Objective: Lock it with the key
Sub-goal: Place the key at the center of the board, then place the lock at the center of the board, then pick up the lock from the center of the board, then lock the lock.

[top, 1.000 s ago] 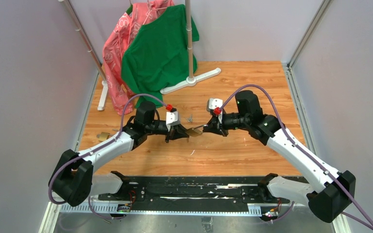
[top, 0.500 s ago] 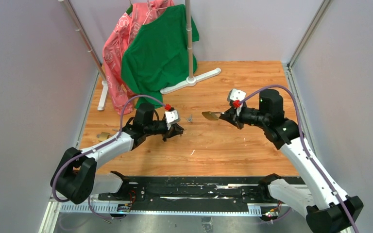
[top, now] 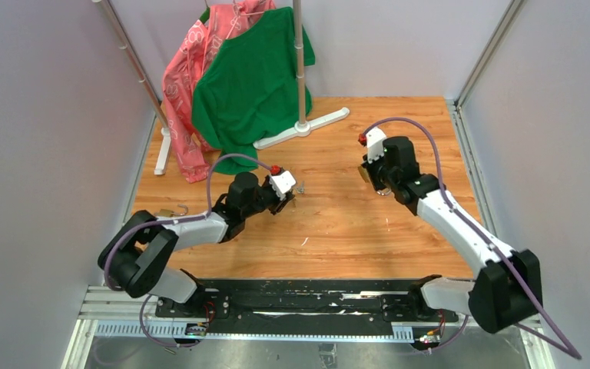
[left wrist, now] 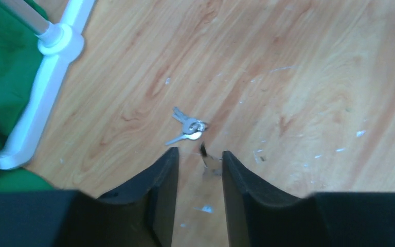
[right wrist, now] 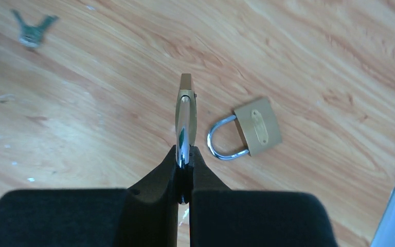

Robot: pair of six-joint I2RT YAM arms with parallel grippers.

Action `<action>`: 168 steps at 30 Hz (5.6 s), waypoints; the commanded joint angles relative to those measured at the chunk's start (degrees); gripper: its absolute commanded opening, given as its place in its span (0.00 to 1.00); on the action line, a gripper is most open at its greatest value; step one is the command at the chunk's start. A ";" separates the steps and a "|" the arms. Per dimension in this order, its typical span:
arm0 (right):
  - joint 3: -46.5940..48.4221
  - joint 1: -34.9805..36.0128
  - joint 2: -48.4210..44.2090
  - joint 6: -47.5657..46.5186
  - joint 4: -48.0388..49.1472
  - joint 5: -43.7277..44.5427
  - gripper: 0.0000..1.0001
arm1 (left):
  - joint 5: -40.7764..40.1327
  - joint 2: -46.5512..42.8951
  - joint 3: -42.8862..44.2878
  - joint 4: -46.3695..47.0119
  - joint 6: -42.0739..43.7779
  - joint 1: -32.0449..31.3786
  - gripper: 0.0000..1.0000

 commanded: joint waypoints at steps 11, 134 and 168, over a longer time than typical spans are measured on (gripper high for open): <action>7.42 3.32 19.76 -21.59 11.94 26.43 0.00 | -2.25 -6.24 1.01 -5.64 -1.77 -2.02 1.00; 11.96 24.81 3.25 2.96 -11.04 2.50 0.84 | -13.71 9.96 22.34 -67.29 7.50 59.77 0.00; 8.36 23.40 8.77 40.68 28.93 -24.41 0.82 | -2.64 -20.52 44.19 -86.45 10.85 8.03 0.00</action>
